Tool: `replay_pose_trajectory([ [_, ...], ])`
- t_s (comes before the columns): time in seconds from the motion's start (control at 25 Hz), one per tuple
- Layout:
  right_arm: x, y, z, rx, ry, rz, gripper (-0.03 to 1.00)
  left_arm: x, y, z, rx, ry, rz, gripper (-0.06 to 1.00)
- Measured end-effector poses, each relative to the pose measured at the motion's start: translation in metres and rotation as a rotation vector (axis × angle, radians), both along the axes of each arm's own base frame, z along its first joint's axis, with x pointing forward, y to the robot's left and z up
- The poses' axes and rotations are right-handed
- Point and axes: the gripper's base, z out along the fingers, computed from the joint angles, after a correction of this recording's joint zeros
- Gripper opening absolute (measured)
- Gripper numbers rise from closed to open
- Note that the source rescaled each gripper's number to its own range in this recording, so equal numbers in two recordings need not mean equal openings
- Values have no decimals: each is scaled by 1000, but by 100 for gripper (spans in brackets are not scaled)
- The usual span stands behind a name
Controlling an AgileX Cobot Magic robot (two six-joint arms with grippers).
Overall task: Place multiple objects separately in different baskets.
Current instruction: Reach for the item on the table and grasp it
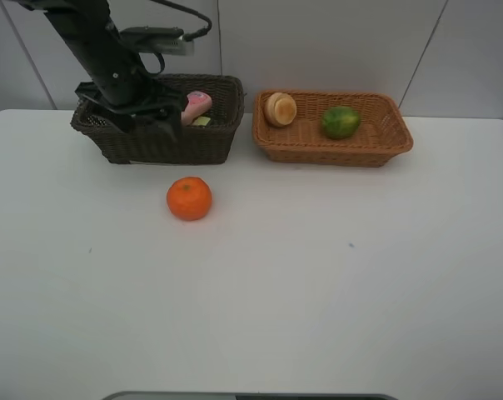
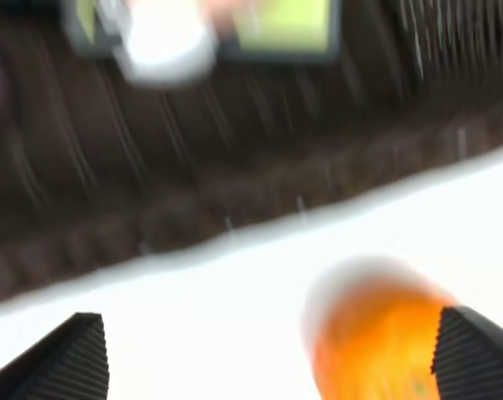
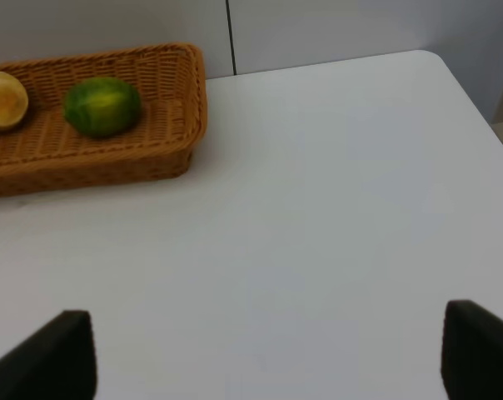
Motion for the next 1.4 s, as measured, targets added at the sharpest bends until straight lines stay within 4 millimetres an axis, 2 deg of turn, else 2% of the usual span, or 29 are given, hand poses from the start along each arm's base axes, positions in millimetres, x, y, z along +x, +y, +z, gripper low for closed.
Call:
replay_pose_trajectory([
  [0.24, 0, 0, 0, 0, 0, 0, 75, -15, -5, -1, -45, 176, 50, 100],
  [0.4, 0, 0, 0, 0, 0, 0, 75, -21, -16, -1, -44, 186, 34, 100],
  [0.72, 0, 0, 0, 0, 0, 0, 75, -27, -50, -2, -36, 101, 55, 100],
  [1.0, 0, 0, 0, 0, 0, 0, 75, -37, -70, -26, 81, 98, 123, 100],
  [1.4, 0, 0, 0, 0, 0, 0, 75, -40, -68, -50, 113, 132, 155, 100],
])
